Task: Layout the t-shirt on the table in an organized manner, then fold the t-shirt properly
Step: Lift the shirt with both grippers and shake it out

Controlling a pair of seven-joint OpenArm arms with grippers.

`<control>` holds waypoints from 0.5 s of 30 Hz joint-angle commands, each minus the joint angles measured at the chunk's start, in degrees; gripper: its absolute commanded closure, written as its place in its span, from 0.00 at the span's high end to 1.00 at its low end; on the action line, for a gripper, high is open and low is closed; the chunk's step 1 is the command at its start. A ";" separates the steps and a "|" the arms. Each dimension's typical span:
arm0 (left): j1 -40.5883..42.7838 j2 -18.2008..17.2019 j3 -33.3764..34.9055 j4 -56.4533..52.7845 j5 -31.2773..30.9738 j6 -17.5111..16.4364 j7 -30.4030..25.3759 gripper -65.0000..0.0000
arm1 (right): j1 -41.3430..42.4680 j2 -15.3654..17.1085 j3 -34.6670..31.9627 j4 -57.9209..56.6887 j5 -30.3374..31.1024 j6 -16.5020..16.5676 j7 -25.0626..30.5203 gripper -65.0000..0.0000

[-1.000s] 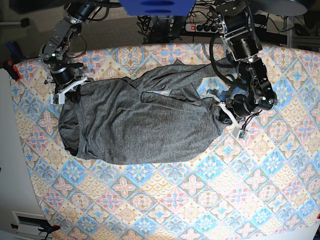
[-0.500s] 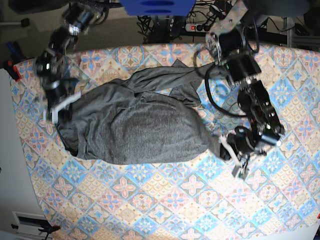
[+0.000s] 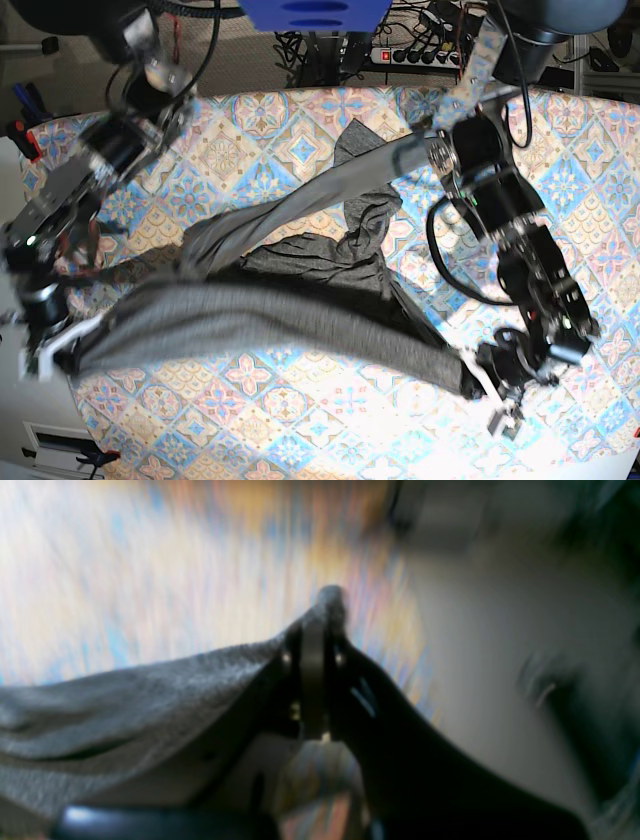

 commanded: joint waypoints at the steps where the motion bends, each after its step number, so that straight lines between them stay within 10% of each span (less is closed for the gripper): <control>1: -4.84 -1.55 0.26 -2.09 -0.86 0.03 -1.80 0.00 | 3.84 1.78 -1.00 -0.84 0.71 -0.32 0.39 0.00; 15: -29.19 -11.40 6.76 -36.99 -0.78 5.53 -17.80 0.00 | 22.21 8.29 -11.46 -19.38 0.80 -6.39 0.04 0.00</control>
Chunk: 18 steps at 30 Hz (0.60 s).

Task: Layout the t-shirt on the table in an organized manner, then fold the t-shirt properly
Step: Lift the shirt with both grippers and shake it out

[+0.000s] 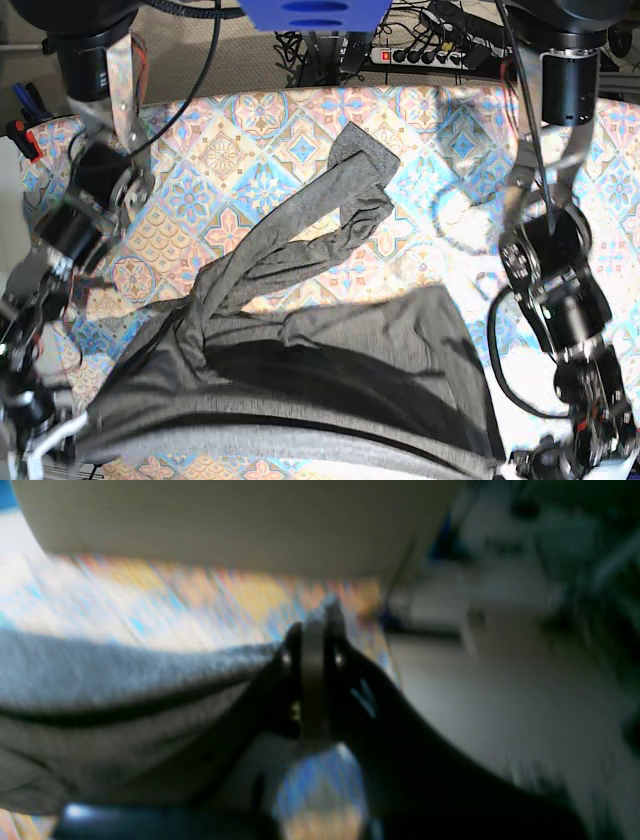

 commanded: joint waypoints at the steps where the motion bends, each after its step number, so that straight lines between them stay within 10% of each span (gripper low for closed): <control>1: -3.67 -0.34 2.10 -0.49 -1.39 -0.05 -3.03 0.00 | 3.05 0.83 0.02 -0.46 0.58 -0.38 1.46 0.00; 18: -9.79 -5.35 6.93 -7.35 -2.00 3.12 -12.18 0.00 | 12.46 1.01 0.19 -8.38 0.49 -0.47 8.23 0.00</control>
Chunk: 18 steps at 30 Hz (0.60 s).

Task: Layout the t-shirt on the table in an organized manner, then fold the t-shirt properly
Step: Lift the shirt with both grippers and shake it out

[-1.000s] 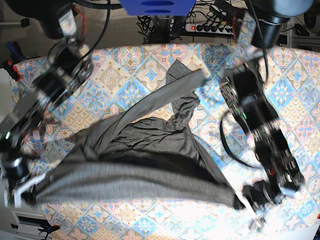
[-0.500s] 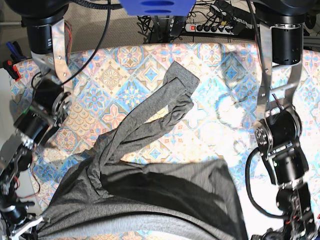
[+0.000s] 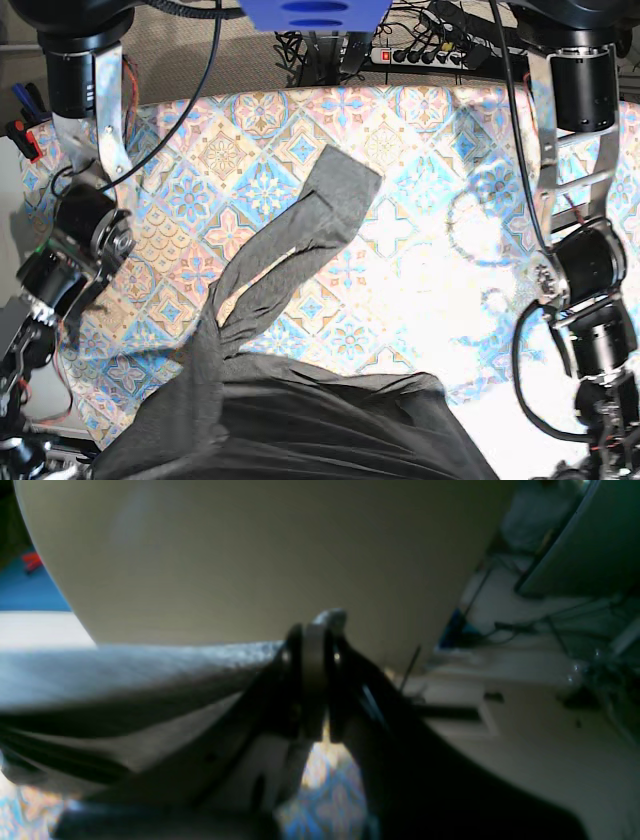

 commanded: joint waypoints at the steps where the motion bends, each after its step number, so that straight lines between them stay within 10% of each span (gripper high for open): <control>1: -3.41 -0.74 -0.04 1.79 -1.09 -0.05 -2.04 0.00 | 2.97 0.83 -0.11 0.96 1.06 -0.25 2.33 0.00; 18: -3.41 -1.36 6.55 1.52 -0.65 0.48 -2.65 0.00 | 16.51 3.12 -0.47 -21.46 1.06 -0.33 10.68 0.00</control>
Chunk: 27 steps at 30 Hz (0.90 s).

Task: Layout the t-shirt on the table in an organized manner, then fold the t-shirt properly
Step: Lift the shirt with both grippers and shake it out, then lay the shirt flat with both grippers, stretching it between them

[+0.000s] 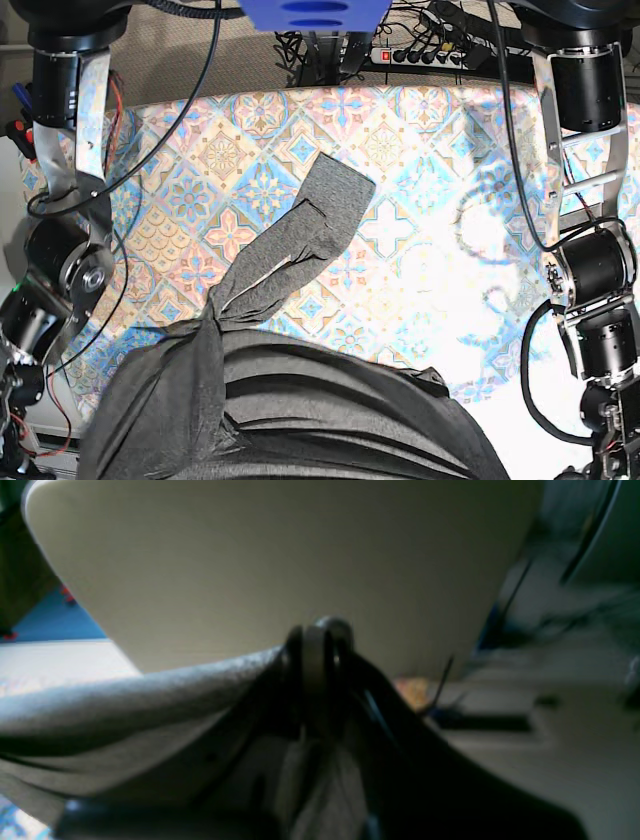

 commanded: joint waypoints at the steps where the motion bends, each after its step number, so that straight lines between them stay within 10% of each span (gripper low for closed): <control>1: -2.80 -0.31 -0.07 0.84 -0.71 0.32 -1.73 0.00 | 3.75 0.50 -0.14 -0.80 1.96 0.12 3.84 0.00; 7: -2.80 -0.39 -0.07 0.93 -1.15 1.99 -1.38 0.00 | 3.75 0.50 -0.23 -5.46 1.96 -4.01 8.50 0.00; 14: -1.86 -2.77 -0.16 8.05 -1.77 1.73 5.21 0.00 | 3.75 3.13 0.48 -1.76 2.13 -3.92 1.82 0.00; 27: 43.06 -3.56 -7.10 50.60 -12.32 1.82 17.17 0.00 | -35.22 4.54 4.79 29.36 14.44 -4.01 -11.10 0.00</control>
